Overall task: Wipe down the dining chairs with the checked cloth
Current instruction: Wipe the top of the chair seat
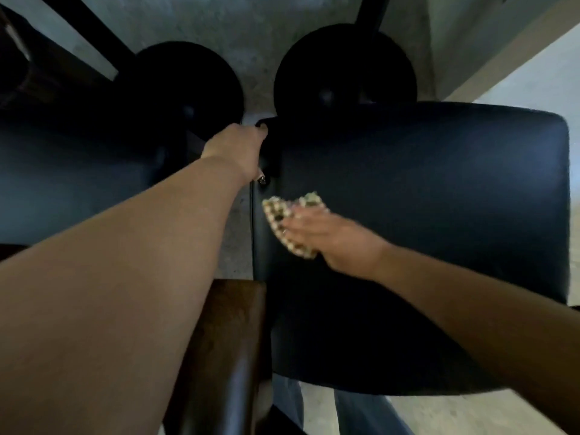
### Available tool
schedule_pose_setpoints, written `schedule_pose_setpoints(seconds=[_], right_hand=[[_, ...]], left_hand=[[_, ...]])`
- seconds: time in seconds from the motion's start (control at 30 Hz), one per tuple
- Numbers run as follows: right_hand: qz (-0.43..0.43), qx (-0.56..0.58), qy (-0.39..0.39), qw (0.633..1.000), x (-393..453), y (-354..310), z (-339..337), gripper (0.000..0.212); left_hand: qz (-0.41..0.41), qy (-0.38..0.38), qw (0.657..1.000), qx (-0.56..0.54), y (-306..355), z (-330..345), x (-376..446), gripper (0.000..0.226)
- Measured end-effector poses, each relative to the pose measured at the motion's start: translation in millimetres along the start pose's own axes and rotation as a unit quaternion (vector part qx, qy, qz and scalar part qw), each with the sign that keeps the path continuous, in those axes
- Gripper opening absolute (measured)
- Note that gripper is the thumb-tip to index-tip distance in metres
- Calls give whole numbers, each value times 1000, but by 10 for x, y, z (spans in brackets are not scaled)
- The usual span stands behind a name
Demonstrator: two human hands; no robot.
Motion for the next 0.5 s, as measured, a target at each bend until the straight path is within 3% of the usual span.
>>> schedule_pose_setpoints(seconds=[0.07,0.13,0.2,0.27,0.37,0.5], right_hand=[[126,-5,74,989,-93,340,-212,53],[263,-17,165,950,-147,497,-373,44],[307,-31,225,924,-54,354,-290,45],[263,-73,144,951,62,-22,-11,53],[68,-104,16,992,-122,-587,421,49],[-125,-122,-106,979,-743,-785,454,44]], left_hand=[[6,-23,997,-77,-40,37,7,89],[-4,-69,988,-139,-61,67,-9,93],[-12,-100,985,-142,-11,74,-33,100],[-17,-120,988,-95,89,77,-71,110],[-26,-149,988,20,277,124,-143,114],[51,-134,986,88,465,129,-208,133]])
Point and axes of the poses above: each hand's wrist, its own x-axis towards the middle knuckle, its own z-axis out of the palm, y = z × x, the point moved 1 cm from there along x, towards the middle knuckle, and after that the axes turned 2 degrees about -y, right-handed, at the moved point
